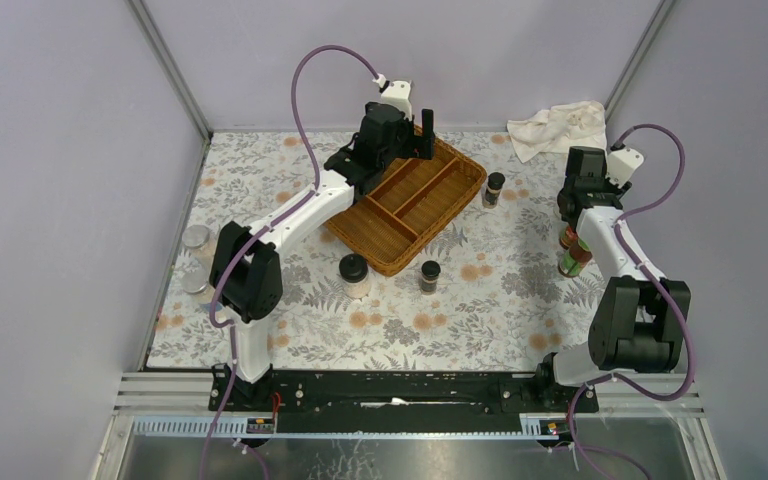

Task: Organize the condiment bottles
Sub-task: Pick up the bottle from the center of the board, then place the bottle in the storage box.

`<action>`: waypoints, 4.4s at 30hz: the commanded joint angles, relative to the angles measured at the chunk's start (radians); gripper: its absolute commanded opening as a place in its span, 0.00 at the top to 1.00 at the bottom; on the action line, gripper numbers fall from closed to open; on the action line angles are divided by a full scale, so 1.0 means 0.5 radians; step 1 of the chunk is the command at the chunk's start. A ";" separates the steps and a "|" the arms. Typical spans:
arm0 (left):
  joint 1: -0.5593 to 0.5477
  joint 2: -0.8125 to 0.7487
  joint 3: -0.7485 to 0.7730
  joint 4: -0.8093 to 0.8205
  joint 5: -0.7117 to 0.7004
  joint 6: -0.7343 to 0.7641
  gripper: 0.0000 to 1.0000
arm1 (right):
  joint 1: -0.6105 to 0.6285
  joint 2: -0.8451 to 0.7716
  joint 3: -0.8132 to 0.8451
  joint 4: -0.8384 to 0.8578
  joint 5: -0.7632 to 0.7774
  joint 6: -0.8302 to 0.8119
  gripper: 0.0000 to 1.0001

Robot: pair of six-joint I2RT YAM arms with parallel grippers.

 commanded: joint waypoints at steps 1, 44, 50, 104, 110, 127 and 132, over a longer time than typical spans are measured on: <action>-0.016 0.029 -0.035 0.108 -0.022 0.026 0.01 | -0.012 0.040 0.023 0.021 0.013 0.028 0.52; -0.016 0.031 -0.046 0.118 -0.024 0.011 0.01 | -0.014 0.004 0.059 0.059 -0.120 -0.022 1.00; -0.016 0.023 -0.049 0.118 -0.036 0.016 0.01 | -0.012 -0.019 0.077 0.059 -0.155 -0.034 1.00; 0.034 -0.297 -0.010 0.018 -0.510 0.056 0.01 | 0.603 -0.092 0.519 -0.078 -0.200 -0.380 1.00; 0.079 -0.341 0.036 -0.039 -0.638 0.050 0.01 | 0.764 -0.077 0.596 -0.115 -0.166 -0.411 1.00; 0.318 -0.460 0.123 -0.177 -0.750 -0.043 0.01 | 1.253 0.043 0.834 -0.168 -0.092 -0.512 1.00; 0.410 -0.475 0.158 -0.202 -0.714 -0.035 0.01 | 1.381 0.120 0.915 -0.174 -0.099 -0.552 1.00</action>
